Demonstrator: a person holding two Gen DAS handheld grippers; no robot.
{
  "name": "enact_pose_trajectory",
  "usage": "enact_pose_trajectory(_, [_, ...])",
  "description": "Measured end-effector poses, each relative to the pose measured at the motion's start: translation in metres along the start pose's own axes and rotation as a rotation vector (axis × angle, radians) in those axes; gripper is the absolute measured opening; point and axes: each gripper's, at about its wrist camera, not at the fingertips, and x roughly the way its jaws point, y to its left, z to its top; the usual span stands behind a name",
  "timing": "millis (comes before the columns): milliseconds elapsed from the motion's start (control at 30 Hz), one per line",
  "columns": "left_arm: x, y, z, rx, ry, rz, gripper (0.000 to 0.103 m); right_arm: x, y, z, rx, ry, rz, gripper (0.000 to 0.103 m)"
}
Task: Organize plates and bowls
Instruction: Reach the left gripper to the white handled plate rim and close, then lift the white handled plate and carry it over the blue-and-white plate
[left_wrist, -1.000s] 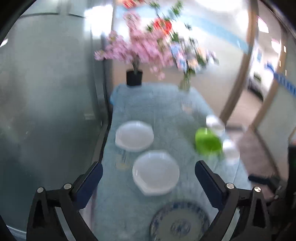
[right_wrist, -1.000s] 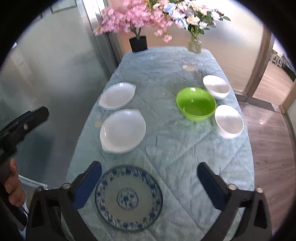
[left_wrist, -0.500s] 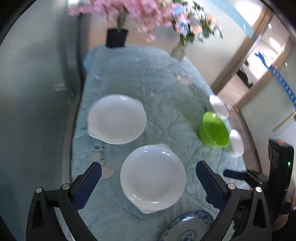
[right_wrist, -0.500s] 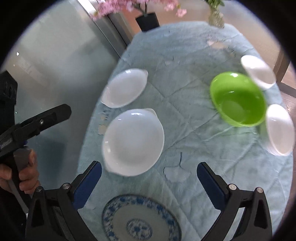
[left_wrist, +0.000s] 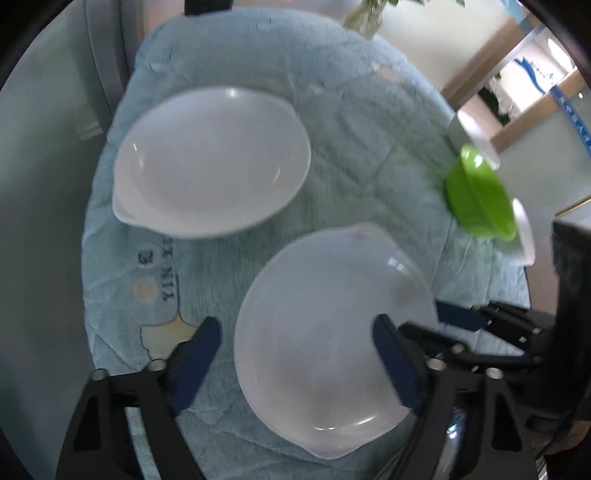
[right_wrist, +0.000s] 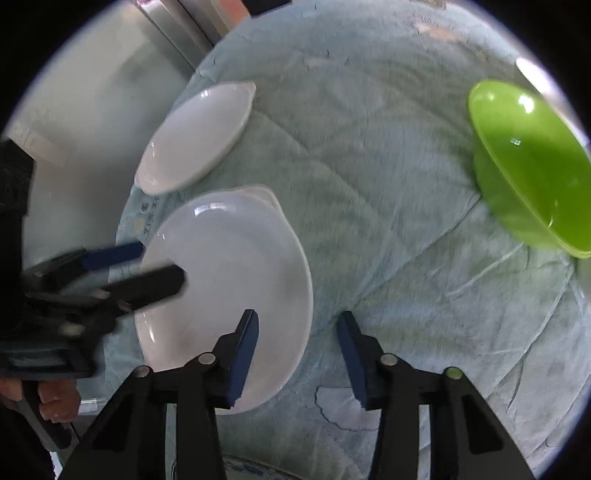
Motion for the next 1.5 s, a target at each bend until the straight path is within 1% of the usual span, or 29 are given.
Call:
enact_pose_trajectory(33, [0.003,0.001,-0.001,-0.006,0.015,0.0,0.067,0.001,0.0,-0.001,0.01,0.011,0.011,0.036])
enact_pose_trajectory(67, [0.006,0.002,-0.001,-0.008,0.028,-0.01,0.064,0.001,-0.001,-0.001,0.022,0.006,0.01,0.032])
enact_pose_trajectory(133, [0.008,0.0,-0.003,0.001,0.037,-0.005,0.055,0.001,-0.003,-0.002,0.047,0.006,0.003,0.03])
enact_pose_trajectory(167, [0.008,0.0,-0.003,0.001,0.031,0.003,0.054,0.001,-0.003,-0.002,0.055,0.005,-0.002,0.026])
enact_pose_trajectory(233, [0.008,0.002,-0.001,-0.016,0.03,0.004,0.046,0.002,-0.002,0.0,0.055,0.008,-0.028,0.019])
enact_pose_trajectory(300, [0.009,0.005,0.0,-0.032,0.028,-0.006,0.042,0.004,-0.005,0.004,0.065,0.014,-0.023,0.017])
enact_pose_trajectory(333, [0.007,0.006,-0.001,-0.034,0.026,-0.008,0.041,0.006,-0.006,0.004,0.072,0.02,-0.009,0.012])
enact_pose_trajectory(367, [0.007,0.006,-0.001,-0.032,0.025,-0.004,0.037,0.007,-0.007,0.004,0.082,0.022,-0.001,0.012])
enact_pose_trajectory(433, [0.006,0.009,-0.002,-0.033,0.023,0.009,0.026,0.007,-0.006,0.003,0.088,0.023,-0.009,0.012])
enact_pose_trajectory(467, [0.005,0.011,-0.002,-0.042,0.024,0.01,0.023,0.007,-0.005,0.003,0.087,0.022,-0.015,0.012])
enact_pose_trajectory(567, [0.003,0.021,-0.003,-0.063,0.03,-0.017,0.018,0.009,-0.004,0.004,0.092,0.024,-0.022,0.012])
enact_pose_trajectory(667, [0.001,0.019,-0.005,-0.051,0.029,-0.011,0.017,0.01,-0.002,0.009,0.111,0.026,-0.02,0.011])
enact_pose_trajectory(767, [-0.003,0.022,-0.006,-0.068,0.017,-0.026,0.013,0.009,-0.003,0.011,0.12,0.024,-0.02,0.011])
enact_pose_trajectory(833, [-0.011,0.021,-0.006,-0.07,0.001,-0.025,0.01,0.009,-0.005,0.012,0.13,0.025,-0.01,0.011])
enact_pose_trajectory(900, [-0.021,0.018,-0.006,-0.061,-0.013,-0.017,0.01,0.001,-0.005,0.012,0.13,0.017,0.003,0.011])
enact_pose_trajectory(1067, [-0.072,-0.001,-0.003,-0.058,-0.084,-0.037,0.009,-0.043,-0.003,0.016,0.114,-0.055,0.008,0.011])
enact_pose_trajectory(1200, [-0.127,-0.026,-0.004,-0.048,-0.148,-0.053,0.008,-0.103,-0.002,0.014,0.111,-0.14,0.015,0.011])
enact_pose_trajectory(1333, [-0.184,-0.058,-0.011,-0.034,-0.216,-0.069,0.008,-0.172,0.003,0.005,0.101,-0.241,0.019,0.009])
enact_pose_trajectory(1400, [-0.213,-0.076,-0.018,-0.017,-0.247,-0.07,0.008,-0.208,0.003,-0.004,0.095,-0.295,0.02,0.009])
enact_pose_trajectory(1500, [-0.25,-0.099,-0.034,-0.016,-0.274,-0.074,0.008,-0.243,0.008,-0.014,0.099,-0.348,0.037,0.008])
